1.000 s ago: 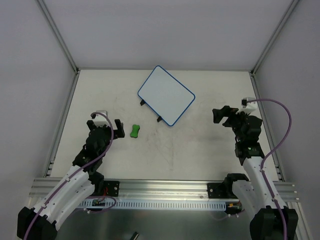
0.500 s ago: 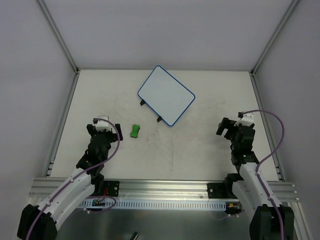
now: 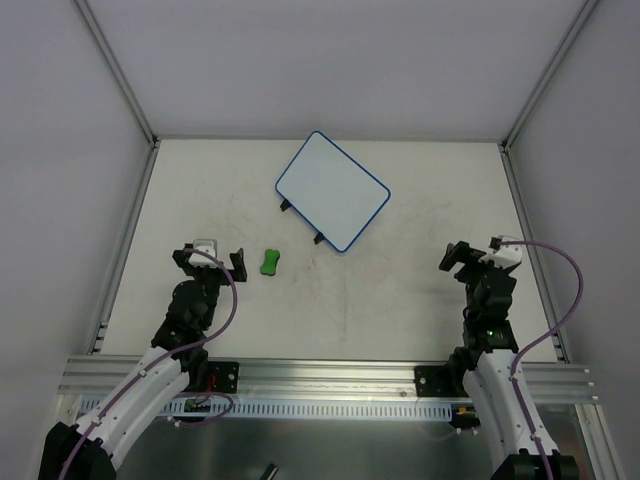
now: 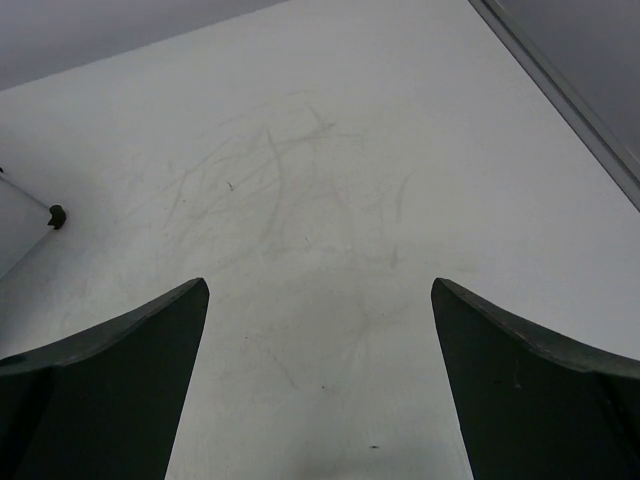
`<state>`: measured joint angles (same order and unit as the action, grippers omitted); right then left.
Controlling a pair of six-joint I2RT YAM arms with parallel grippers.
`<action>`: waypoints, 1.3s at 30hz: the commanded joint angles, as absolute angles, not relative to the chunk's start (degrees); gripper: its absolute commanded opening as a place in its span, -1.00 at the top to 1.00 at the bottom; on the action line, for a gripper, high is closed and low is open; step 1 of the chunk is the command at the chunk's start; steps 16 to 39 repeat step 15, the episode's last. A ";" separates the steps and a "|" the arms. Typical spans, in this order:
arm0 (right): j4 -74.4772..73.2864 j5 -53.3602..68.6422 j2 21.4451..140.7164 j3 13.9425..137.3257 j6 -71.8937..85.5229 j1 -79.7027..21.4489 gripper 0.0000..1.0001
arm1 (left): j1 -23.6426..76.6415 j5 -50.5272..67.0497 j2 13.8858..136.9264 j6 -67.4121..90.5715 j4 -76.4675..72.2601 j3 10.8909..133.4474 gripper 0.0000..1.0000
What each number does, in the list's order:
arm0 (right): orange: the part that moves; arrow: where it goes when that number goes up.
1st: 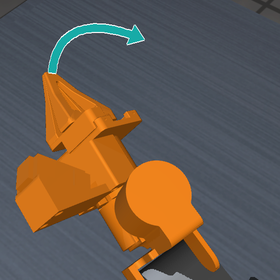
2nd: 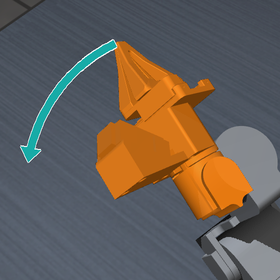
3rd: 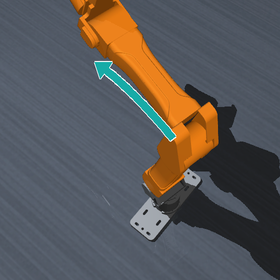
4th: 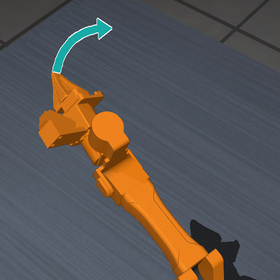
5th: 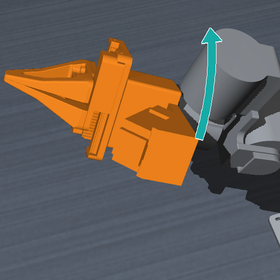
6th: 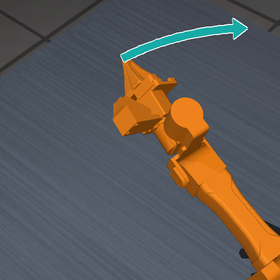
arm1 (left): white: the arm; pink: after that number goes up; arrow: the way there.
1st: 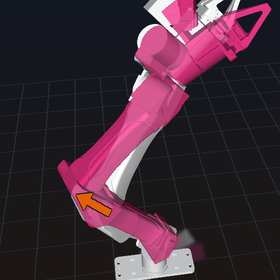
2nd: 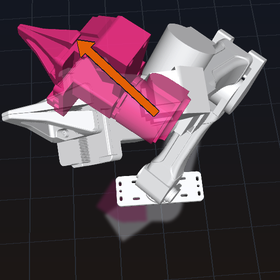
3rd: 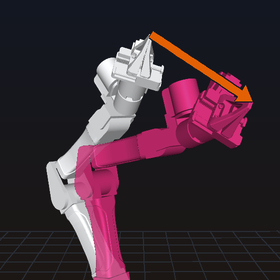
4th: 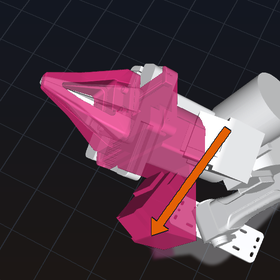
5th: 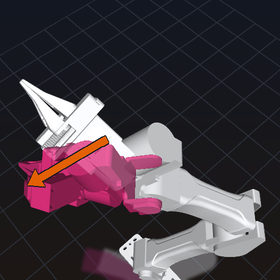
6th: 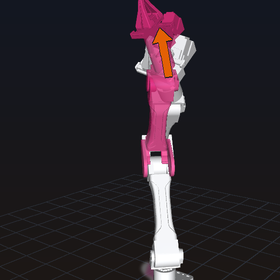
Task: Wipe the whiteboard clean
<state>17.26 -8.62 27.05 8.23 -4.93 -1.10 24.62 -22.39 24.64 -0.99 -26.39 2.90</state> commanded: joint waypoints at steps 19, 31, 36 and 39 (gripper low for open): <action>6.42 -20.04 31.55 17.05 5.01 -0.88 -0.99 | 23.99 -22.24 25.05 -0.79 -27.86 -0.35 -0.98; 6.42 -20.04 31.55 17.05 5.01 -0.88 -0.99 | 23.99 -22.24 25.05 -0.79 -27.86 -0.35 -0.98; 6.42 -20.04 31.55 17.05 5.01 -0.88 -0.99 | 23.99 -22.24 25.05 -0.79 -27.86 -0.35 -0.98; 6.42 -20.04 31.55 17.05 5.01 -0.88 -0.99 | 23.99 -22.24 25.05 -0.79 -27.86 -0.35 -0.98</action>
